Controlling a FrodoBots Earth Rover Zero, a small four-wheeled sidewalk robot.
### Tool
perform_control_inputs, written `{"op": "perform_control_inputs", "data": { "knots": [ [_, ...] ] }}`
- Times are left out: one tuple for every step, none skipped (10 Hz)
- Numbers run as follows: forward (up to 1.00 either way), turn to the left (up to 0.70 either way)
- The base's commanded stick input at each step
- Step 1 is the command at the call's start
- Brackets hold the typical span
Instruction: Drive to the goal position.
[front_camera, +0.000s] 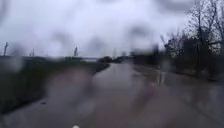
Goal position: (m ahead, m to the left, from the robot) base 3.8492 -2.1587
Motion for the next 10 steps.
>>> {"op": "perform_control_inputs", "data": {
  "knots": [
    [0.26, 0.00],
    [0.26, 0.00],
    [0.26, 0.00],
    [0.26, 0.00],
    [0.25, 0.00],
    [0.24, 0.00],
    [0.22, 0.00],
    [0.22, 0.00],
    [0.22, 0.00],
    [0.22, 0.00]
  ]
}}
